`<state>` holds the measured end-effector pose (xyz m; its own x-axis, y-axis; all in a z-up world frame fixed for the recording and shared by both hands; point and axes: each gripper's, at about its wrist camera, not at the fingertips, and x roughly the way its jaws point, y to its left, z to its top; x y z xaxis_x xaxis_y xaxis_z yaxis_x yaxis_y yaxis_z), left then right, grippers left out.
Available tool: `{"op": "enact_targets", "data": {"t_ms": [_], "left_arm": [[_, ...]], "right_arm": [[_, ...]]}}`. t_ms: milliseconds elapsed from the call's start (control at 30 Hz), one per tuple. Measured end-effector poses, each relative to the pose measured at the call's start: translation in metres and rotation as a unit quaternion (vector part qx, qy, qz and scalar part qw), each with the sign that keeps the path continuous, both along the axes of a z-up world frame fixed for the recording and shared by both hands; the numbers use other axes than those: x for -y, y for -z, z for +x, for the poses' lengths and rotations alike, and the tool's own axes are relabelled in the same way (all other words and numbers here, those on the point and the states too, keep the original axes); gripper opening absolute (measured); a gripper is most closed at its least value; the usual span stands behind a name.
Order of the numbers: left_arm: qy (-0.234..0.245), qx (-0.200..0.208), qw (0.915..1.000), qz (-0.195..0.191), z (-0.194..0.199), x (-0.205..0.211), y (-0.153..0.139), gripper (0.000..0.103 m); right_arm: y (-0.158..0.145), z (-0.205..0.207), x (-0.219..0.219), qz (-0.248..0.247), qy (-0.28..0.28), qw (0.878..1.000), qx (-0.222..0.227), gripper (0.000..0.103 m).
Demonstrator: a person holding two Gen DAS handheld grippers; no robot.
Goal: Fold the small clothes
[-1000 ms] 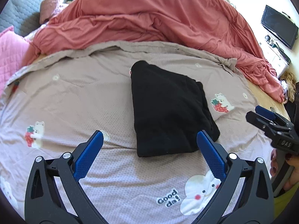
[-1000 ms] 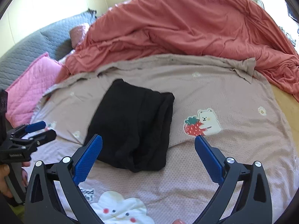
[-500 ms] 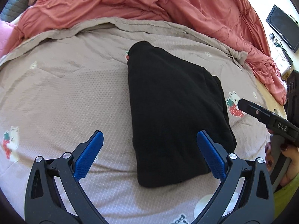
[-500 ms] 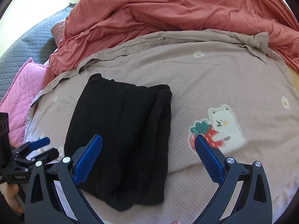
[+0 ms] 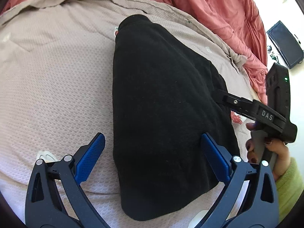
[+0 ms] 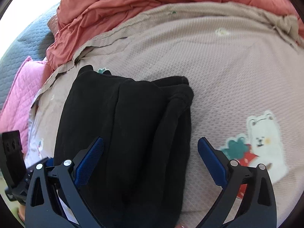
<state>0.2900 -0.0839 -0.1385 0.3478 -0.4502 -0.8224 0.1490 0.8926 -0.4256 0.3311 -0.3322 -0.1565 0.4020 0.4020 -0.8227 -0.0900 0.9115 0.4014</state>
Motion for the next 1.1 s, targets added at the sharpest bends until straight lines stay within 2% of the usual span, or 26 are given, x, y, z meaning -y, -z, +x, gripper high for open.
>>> {"op": "enact_targets", "data": {"t_ms": [233, 433, 500, 533, 567, 600, 667, 867, 1100], "left_arm": [[0.014, -0.007, 0.9999, 0.001, 0.005, 0.007, 0.006, 0.095], [0.038, -0.013, 0.9989, 0.025, 0.008, 0.027, 0.011, 0.091], [0.039, -0.014, 0.9986, 0.032, 0.01, 0.029, 0.009, 0.084], [0.043, -0.011, 0.9984, 0.036, 0.01, 0.03, 0.007, 0.081], [0.051, -0.004, 0.9978, 0.042, 0.009, 0.033, 0.003, 0.074], [0.057, 0.001, 0.9973, 0.047, 0.009, 0.035, 0.0, 0.066], [0.065, 0.011, 0.9964, 0.053, 0.007, 0.037, -0.007, 0.057], [0.067, 0.028, 0.9961, 0.049, 0.001, 0.035, -0.026, 0.046], [0.07, 0.063, 0.9947, 0.042, -0.022, 0.024, -0.061, 0.045]], "right_arm": [[0.013, 0.015, -0.007, 0.032, -0.011, 0.999, -0.021, 0.095], [0.018, 0.019, -0.01, 0.059, -0.025, 0.998, -0.02, 0.073], [0.019, 0.018, -0.008, 0.067, -0.022, 0.997, -0.015, 0.064], [0.017, 0.016, -0.006, 0.071, -0.023, 0.997, -0.012, 0.056], [0.015, 0.014, -0.005, 0.074, -0.025, 0.997, -0.009, 0.051], [0.013, 0.012, -0.006, 0.072, -0.025, 0.997, -0.007, 0.048], [0.008, 0.01, -0.007, 0.065, -0.03, 0.997, -0.001, 0.043], [-0.012, -0.001, -0.011, 0.058, -0.041, 0.997, 0.02, 0.039], [-0.048, -0.028, -0.016, 0.066, -0.057, 0.995, 0.05, 0.039]]}}
